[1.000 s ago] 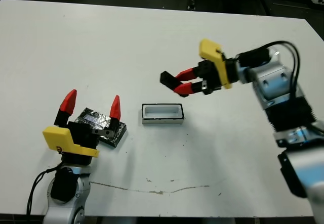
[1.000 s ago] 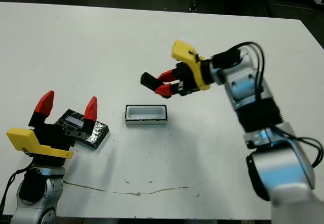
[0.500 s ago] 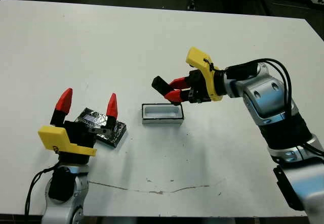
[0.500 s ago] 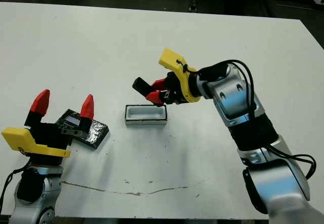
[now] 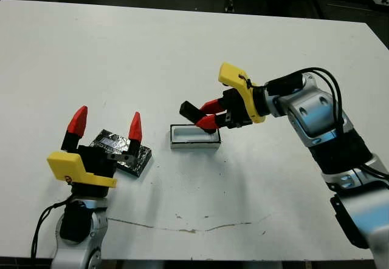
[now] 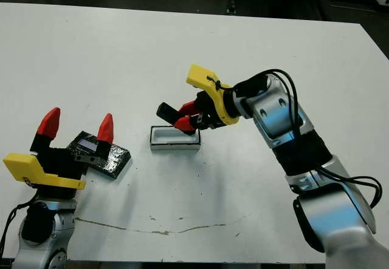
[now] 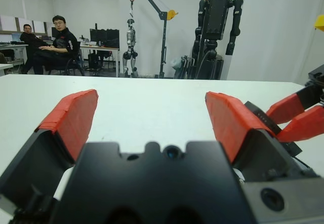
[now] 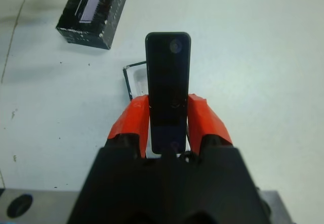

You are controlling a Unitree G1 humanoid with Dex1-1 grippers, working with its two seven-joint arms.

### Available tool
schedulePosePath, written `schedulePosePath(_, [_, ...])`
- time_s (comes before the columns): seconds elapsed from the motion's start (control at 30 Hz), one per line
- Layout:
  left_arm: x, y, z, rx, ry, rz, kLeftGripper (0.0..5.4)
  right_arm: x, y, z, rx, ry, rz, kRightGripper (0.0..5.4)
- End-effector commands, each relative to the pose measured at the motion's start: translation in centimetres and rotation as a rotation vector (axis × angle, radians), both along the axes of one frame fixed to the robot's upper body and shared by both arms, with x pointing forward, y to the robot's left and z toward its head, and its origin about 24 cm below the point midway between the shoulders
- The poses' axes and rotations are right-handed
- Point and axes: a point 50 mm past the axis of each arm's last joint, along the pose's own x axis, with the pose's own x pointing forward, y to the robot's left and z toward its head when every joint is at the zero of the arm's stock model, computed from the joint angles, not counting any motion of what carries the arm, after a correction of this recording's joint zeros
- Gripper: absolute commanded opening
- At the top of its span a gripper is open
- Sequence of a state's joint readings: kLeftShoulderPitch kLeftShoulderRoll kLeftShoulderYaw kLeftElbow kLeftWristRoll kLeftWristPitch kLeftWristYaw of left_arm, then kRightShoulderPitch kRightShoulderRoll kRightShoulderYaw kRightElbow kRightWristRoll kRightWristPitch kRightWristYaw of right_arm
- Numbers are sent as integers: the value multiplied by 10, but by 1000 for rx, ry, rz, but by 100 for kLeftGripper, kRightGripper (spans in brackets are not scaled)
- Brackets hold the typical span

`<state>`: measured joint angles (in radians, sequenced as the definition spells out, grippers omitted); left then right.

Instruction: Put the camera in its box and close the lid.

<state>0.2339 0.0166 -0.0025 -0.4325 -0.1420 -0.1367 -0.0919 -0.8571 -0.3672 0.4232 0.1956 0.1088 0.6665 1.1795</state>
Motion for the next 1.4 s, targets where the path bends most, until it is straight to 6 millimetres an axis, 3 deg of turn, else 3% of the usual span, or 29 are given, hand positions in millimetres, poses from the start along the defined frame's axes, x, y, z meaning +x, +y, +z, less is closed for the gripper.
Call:
schedulePosePath(0.03, [-1,0,-2,-4,10,-2,540,1,2,-1,-6,-9,15,171])
schedulePosePath(0.57, [-3,-1,-3,4,13,3,540,-1,9,-5,-9,-9,50,171])
schedulePosePath(1.4, [-3,-2,-3,-1,16,0,540,9,-8,-13,-143,-122,103,171])
